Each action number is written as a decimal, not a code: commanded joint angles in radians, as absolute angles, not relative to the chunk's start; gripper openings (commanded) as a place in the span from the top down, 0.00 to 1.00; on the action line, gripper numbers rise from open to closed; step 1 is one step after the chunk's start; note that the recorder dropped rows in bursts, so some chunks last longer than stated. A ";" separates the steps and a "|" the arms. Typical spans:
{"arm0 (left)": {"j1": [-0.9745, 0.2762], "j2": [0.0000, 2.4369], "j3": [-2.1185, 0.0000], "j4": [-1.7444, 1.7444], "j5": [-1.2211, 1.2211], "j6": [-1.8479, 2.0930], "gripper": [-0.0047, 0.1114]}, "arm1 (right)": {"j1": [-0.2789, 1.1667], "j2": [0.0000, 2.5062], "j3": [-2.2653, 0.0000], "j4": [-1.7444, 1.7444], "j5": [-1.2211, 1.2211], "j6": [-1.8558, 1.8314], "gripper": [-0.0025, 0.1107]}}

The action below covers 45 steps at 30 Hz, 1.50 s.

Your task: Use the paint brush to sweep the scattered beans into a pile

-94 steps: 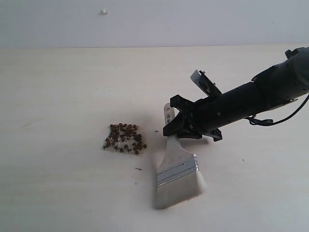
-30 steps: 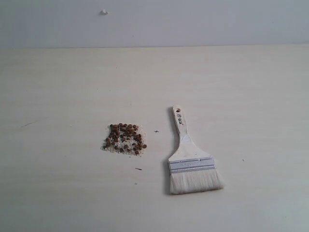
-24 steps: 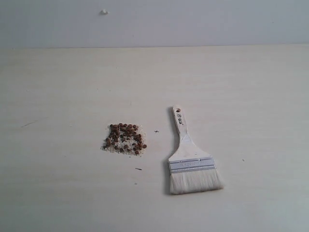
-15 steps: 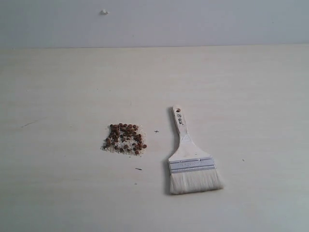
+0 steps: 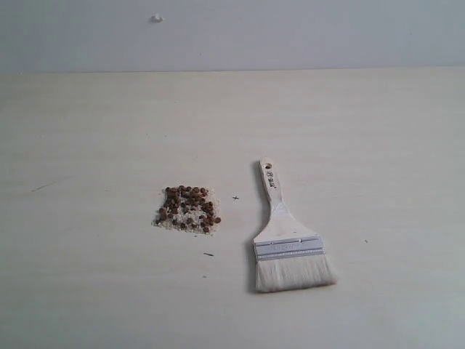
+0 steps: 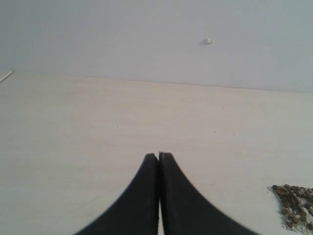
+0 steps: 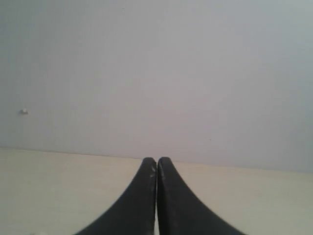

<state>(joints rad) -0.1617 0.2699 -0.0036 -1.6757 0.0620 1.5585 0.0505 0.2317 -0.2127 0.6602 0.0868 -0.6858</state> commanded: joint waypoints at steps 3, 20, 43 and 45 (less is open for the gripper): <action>-0.168 0.267 0.000 -1.680 0.064 1.558 0.96 | -0.015 0.082 -0.107 0.140 0.078 -0.141 0.98; -0.168 0.267 0.000 -1.680 0.064 1.558 0.96 | -0.023 0.000 0.000 0.102 0.235 -0.128 0.98; -0.168 0.259 0.000 -1.680 0.068 1.558 0.96 | -0.023 0.000 0.000 0.102 0.235 -0.128 0.98; -0.168 0.252 0.000 -1.680 0.068 1.558 0.96 | -0.023 0.000 0.000 0.102 0.235 -0.128 0.98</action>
